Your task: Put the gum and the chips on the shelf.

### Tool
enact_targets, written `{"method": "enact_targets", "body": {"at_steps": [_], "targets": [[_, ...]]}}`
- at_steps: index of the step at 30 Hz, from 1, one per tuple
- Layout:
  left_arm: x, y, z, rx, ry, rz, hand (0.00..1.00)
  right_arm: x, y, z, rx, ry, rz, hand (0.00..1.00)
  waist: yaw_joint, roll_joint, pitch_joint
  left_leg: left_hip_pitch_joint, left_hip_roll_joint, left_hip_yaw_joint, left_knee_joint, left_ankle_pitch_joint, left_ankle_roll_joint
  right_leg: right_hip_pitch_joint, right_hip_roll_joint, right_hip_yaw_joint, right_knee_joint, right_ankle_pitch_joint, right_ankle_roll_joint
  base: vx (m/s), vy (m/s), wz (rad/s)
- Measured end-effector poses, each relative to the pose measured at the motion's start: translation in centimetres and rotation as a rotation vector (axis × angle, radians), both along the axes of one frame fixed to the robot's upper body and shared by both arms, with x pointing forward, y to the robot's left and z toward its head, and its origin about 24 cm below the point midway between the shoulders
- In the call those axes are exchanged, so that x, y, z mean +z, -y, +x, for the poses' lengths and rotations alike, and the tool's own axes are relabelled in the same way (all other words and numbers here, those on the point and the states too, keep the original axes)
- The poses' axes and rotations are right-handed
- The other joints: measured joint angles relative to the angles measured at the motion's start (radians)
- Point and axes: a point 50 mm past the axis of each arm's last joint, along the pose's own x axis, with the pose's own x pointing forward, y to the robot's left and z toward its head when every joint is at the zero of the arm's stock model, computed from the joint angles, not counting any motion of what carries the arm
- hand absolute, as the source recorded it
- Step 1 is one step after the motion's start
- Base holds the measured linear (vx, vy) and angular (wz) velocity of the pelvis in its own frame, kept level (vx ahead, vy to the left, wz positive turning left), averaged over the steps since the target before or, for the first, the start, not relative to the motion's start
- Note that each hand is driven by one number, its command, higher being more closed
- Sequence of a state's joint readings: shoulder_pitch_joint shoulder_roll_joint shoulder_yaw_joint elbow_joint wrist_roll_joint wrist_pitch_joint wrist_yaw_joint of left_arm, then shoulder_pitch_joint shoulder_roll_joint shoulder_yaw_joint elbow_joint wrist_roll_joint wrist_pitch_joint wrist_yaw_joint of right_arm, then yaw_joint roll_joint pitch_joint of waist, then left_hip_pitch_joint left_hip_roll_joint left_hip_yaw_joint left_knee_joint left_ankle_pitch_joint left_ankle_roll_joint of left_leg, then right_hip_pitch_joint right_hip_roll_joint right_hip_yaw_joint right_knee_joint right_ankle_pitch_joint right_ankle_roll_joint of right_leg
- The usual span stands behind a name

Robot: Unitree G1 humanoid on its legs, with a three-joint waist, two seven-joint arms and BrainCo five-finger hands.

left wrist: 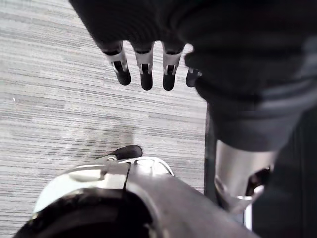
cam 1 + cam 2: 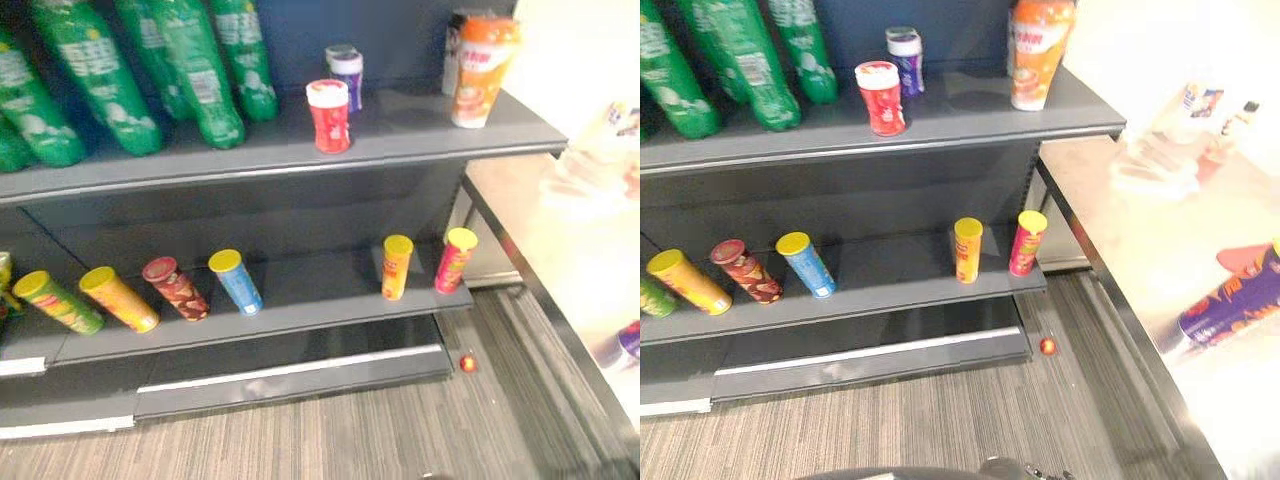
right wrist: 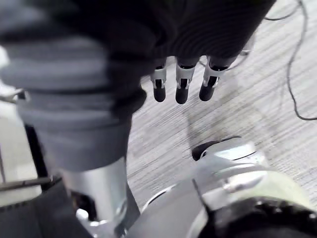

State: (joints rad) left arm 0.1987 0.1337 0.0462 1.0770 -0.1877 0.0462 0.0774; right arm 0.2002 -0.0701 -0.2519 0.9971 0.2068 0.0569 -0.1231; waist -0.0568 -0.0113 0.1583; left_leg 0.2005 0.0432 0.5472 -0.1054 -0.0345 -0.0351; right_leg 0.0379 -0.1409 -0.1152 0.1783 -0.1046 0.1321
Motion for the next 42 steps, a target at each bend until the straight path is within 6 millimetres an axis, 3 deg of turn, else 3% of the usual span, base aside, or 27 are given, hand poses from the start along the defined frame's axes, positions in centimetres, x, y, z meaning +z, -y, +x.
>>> {"method": "enact_targets", "body": {"at_steps": [1, 2, 4, 7, 8, 9, 11, 12, 15, 17, 19, 22, 24, 26, 27, 28, 29, 31, 35, 36, 37, 39, 42], "targets": [[0.0, 0.0, 0.1, -0.005, 0.002, -0.001, 0.00, 0.0, 0.1, 0.0, -0.011, 0.006, -0.002, 0.00, 0.000, 0.002, 0.007, 0.006, 0.008, 0.032, 0.001, -0.003, -0.001, -0.010, 0.006, -0.012, -0.001, 0.017, -0.009, -0.05, 0.064, -1.33], [0.0, -0.1, 0.3, -0.008, 0.008, -0.001, 0.00, 0.1, 0.1, 0.1, -0.020, 0.018, -0.005, 0.00, 0.001, 0.016, 0.016, 0.012, 0.032, 0.110, 0.000, -0.007, -0.002, -0.030, 0.020, -0.073, -0.010, 0.047, -0.041, -0.07, 0.036, -1.50], [0.1, -0.5, 0.6, 0.005, 0.016, -0.003, 0.00, 0.1, -0.3, 0.5, -0.015, 0.044, -0.003, 0.00, 0.003, 0.002, 0.025, 0.024, 0.066, 0.267, 0.000, -0.013, -0.009, -0.087, -0.021, -0.337, 0.095, 0.016, -0.108, -0.08, 0.026, -2.02], [0.2, -0.8, 1.2, 0.058, 0.039, -0.018, 0.00, 0.0, -0.4, -0.3, -0.013, 0.034, -0.003, 0.00, 0.003, 0.000, 0.032, 0.055, 0.129, 0.426, 0.008, -0.009, -0.054, -0.094, -0.081, -0.550, 0.198, 0.007, -0.124, 0.06, -0.032, -1.95], [0.3, -1.1, 1.5, 0.062, 0.049, -0.015, 0.00, -0.1, -0.3, -0.8, -0.024, 0.026, -0.002, 0.00, 0.005, -0.012, 0.035, 0.073, 0.125, 0.470, 0.009, -0.002, -0.062, -0.077, -0.100, -0.577, 0.182, 0.048, -0.125, 0.11, -0.063, -1.44], [0.4, -1.4, 1.6, 0.062, 0.054, -0.013, 0.00, -0.1, -0.4, -1.1, -0.025, 0.019, -0.002, 0.00, 0.006, -0.024, 0.035, 0.082, 0.118, 0.497, 0.010, -0.002, -0.063, -0.060, -0.120, -0.584, 0.162, 0.111, -0.126, 0.09, -0.173, -1.17], [0.5, -1.1, 2.6, 0.107, 0.093, -0.039, 0.00, -0.3, -0.6, -1.6, -0.017, -0.005, -0.004, 0.00, -0.003, -0.024, 0.051, 0.098, 0.135, 0.538, 0.046, -0.004, -0.065, -0.049, -0.102, -0.587, 0.135, 0.084, -0.129, 0.09, -0.217, -0.78], [0.5, -0.6, 3.3, 0.108, 0.116, -0.055, 0.00, -0.2, -0.2, -1.4, -0.021, 0.004, -0.019, 0.00, -0.011, 0.005, 0.062, 0.105, 0.145, 0.539, 0.047, -0.004, -0.065, -0.041, -0.085, -0.588, 0.119, 0.084, -0.129, 0.09, -0.150, -0.27], [0.5, 0.4, 4.2, 0.147, 0.149, -0.090, 0.00, 0.0, 0.4, -0.7, -0.004, 0.027, -0.041, 0.00, -0.020, 0.036, 0.070, 0.134, 0.157, 0.543, 0.043, 0.009, -0.085, 0.012, -0.037, -0.582, 0.026, 0.083, -0.128, 0.05, -0.128, -0.14], [0.5, 0.4, 4.2, 0.151, 0.152, -0.090, 0.00, 0.1, 0.5, 0.1, 0.029, 0.039, -0.050, 0.00, -0.017, 0.030, 0.063, 0.140, 0.159, 0.561, 0.046, 0.012, -0.091, 0.022, -0.016, -0.554, -0.016, 0.081, -0.125, -0.02, -0.117, -0.27], [0.6, 0.1, 4.4, 0.152, 0.159, -0.082, 0.00, 0.2, 0.1, 1.1, 0.043, 0.064, -0.044, 0.00, -0.009, 0.006, 0.054, 0.134, 0.162, 0.570, 0.081, 0.014, -0.096, 0.020, -0.010, -0.530, -0.056, 0.072, -0.111, -0.03, -0.108, -0.42], [0.6, -0.2, 4.3, 0.168, 0.158, -0.074, 0.00, 0.2, -0.1, 1.2, 0.040, 0.063, -0.044, 0.00, -0.009, -0.010, 0.048, 0.128, 0.202, 0.567, 0.196, 0.002, -0.112, 0.023, -0.005, -0.495, -0.077, 0.069, -0.111, -0.01, -0.058, -0.39], [0.6, -0.2, 4.3, 0.176, 0.160, -0.073, 0.00, 0.1, -0.3, 1.2, 0.043, 0.051, -0.045, 0.00, -0.010, -0.014, 0.043, 0.104, 0.263, 0.555, 0.348, -0.019, -0.106, 0.024, 0.000, -0.471, -0.092, 0.056, -0.115, -0.04, -0.037, -0.44], [0.7, 0.0, 4.5, 0.179, 0.167, -0.080, 0.00, 0.1, -0.1, 1.0, 0.042, 0.045, -0.048, 0.00, -0.020, -0.004, 0.040, 0.064, 0.339, 0.490, 0.506, -0.025, -0.091, 0.022, 0.014, -0.446, -0.097, 0.049, -0.126, -0.05, -0.086, -0.40], [0.7, 0.4, 4.9, 0.185, 0.184, -0.094, 0.00, 0.2, 0.2, 0.7, 0.044, 0.039, -0.057, 0.00, -0.020, 0.012, 0.041, 0.017, 0.393, 0.404, 0.631, -0.015, -0.069, 0.020, 0.032, -0.413, -0.099, 0.033, -0.140, -0.03, -0.097, -0.69], [0.7, 0.9, 5.1, 0.194, 0.202, -0.100, 0.00, 0.2, 0.5, 0.6, 0.060, 0.029, -0.066, 0.00, -0.009, 0.016, 0.046, -0.040, 0.395, 0.256, 0.706, -0.032, -0.043, 0.017, 0.038, -0.370, -0.105, 0.028, -0.148, -0.05, -0.068, -0.80], [0.7, 1.0, 5.1, 0.197, 0.204, -0.104, 0.00, 0.3, 0.8, 0.6, 0.063, 0.024, -0.071, 0.00, -0.006, 0.020, 0.046, -0.059, 0.365, 0.180, 0.709, -0.068, -0.048, 0.017, 0.036, -0.341, -0.106, 0.026, -0.147, -0.01, 0.037, -1.02], [0.7, 1.4, 5.1, 0.232, 0.215, -0.127, 0.00, 0.3, 1.4, 0.7, 0.080, 0.005, -0.083, 0.00, 0.010, 0.032, 0.047, -0.098, 0.229, -0.015, 0.658, -0.164, -0.058, 0.017, 0.025, -0.209, -0.107, 0.023, -0.142, 0.04, 0.091, -1.31], [0.7, 1.6, 5.1, 0.223, 0.213, -0.133, 0.00, 0.2, 1.2, 0.3, 0.105, -0.011, -0.077, 0.00, 0.007, 0.039, 0.042, -0.130, 0.152, -0.159, 0.409, -0.157, -0.060, 0.015, 0.027, -0.111, -0.120, 0.041, -0.114, 0.03, 0.129, -1.12], [0.6, 1.9, 5.1, 0.221, 0.210, -0.139, 0.00, 0.2, 1.3, 0.1, 0.106, -0.017, -0.079, 0.00, 0.006, 0.052, 0.036, -0.137, 0.143, -0.225, 0.307, -0.121, -0.060, 0.015, 0.035, -0.085, -0.136, 0.055, -0.093, 0.07, 0.243, -0.84], [0.5, 2.5, 5.0, 0.220, 0.201, -0.150, 0.00, 0.2, 1.7, -0.4, 0.108, -0.028, -0.090, 0.00, 0.006, 0.083, 0.023, -0.158, 0.148, -0.290, 0.235, -0.045, -0.070, 0.015, 0.059, -0.062, -0.160, 0.070, -0.071, 0.08, 0.213, -0.83], [0.5, 2.5, 4.8, 0.228, 0.190, -0.140, 0.00, 0.1, 1.6, -0.9, 0.107, -0.043, -0.085, 0.00, 0.005, 0.077, 0.003, -0.162, 0.127, -0.296, 0.238, -0.077, -0.078, 0.043, 0.046, -0.038, -0.228, 0.102, -0.030, 0.11, 0.175, -0.42], [0.6, 1.8, 5.0, 0.211, 0.205, -0.106, 0.00, -0.1, 0.9, -1.0, 0.078, -0.052, -0.070, 0.00, 0.007, 0.039, -0.005, -0.138, 0.070, -0.254, 0.199, -0.078, -0.068, 0.054, -0.003, -0.019, -0.281, 0.155, -0.009, 0.16, 0.192, -0.21]]}}
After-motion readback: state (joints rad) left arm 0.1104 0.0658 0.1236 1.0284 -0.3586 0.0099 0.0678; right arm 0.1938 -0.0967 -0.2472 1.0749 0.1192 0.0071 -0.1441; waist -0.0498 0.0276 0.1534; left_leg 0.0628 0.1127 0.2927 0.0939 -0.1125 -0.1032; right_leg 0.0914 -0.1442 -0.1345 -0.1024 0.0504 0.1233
